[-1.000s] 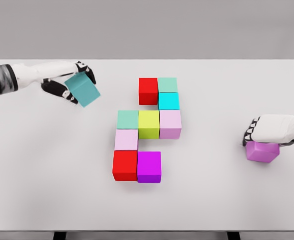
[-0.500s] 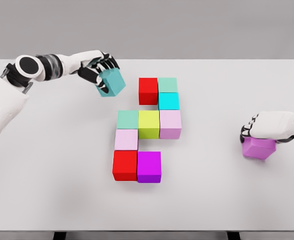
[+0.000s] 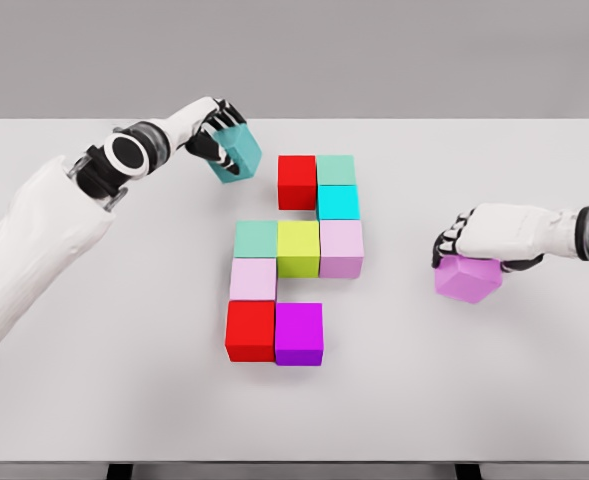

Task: Assemble the squares on the desktop into the number 2

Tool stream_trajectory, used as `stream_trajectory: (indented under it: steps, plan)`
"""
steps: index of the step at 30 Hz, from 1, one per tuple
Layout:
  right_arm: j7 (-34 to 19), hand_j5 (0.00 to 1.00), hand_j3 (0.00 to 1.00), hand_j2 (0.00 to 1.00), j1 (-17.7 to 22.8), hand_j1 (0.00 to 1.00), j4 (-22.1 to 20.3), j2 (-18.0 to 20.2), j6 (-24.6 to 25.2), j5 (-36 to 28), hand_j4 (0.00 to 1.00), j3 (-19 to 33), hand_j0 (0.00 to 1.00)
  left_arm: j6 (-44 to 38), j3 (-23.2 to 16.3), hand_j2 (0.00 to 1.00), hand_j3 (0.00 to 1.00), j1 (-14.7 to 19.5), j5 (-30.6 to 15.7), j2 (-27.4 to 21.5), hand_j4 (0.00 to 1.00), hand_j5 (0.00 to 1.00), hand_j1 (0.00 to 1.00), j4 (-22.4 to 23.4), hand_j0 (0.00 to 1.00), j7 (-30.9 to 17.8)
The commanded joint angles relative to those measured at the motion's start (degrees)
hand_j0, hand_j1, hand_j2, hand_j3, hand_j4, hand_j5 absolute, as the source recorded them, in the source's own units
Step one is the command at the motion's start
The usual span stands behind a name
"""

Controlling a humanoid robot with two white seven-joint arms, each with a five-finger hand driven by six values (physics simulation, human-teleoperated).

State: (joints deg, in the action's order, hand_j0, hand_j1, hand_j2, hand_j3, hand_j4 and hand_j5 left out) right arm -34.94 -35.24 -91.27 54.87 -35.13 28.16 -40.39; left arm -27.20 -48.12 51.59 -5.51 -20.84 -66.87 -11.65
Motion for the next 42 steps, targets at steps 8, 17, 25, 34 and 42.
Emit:
stream_trajectory:
  steps: [8,17,25,34,42]
  plan:
    - [-0.1,0.68,0.68,0.68,0.0,0.68,-9.1,0.3,0.1,-0.3,0.68,-4.4,0.68,-5.3,-3.4,0.45,0.45,-0.8,-0.1,-1.2,0.45,0.45,0.45,-4.3,0.45,4.5]
    - [-0.1,0.69,0.69,0.69,-1.6,0.69,-9.3,-4.2,0.1,-0.3,0.69,-7.3,0.69,-7.8,-4.7,0.46,0.46,-1.2,-1.5,-2.2,0.46,0.46,0.46,-9.2,0.46,4.5]
    - [-0.1,0.73,0.73,0.73,-2.6,0.73,-9.3,-5.7,0.1,-0.3,0.73,-9.5,0.73,-7.8,-4.7,0.46,0.46,-1.1,-2.9,-1.5,0.46,0.46,0.46,-8.8,0.46,4.5]
    - [-0.1,1.00,1.00,1.00,-4.0,1.00,-9.1,-6.1,0.1,-0.4,1.00,-9.4,1.00,-7.0,-4.7,0.60,0.60,-1.2,-2.3,-1.4,0.60,0.60,0.60,-8.3,0.60,4.5]
    - [-0.1,1.00,1.00,1.00,-4.8,1.00,-8.8,-4.0,0.1,-2.4,1.00,-8.3,1.00,-6.8,-4.8,0.72,0.72,-1.2,-2.3,-1.3,0.72,0.72,0.72,-7.4,0.72,4.4]
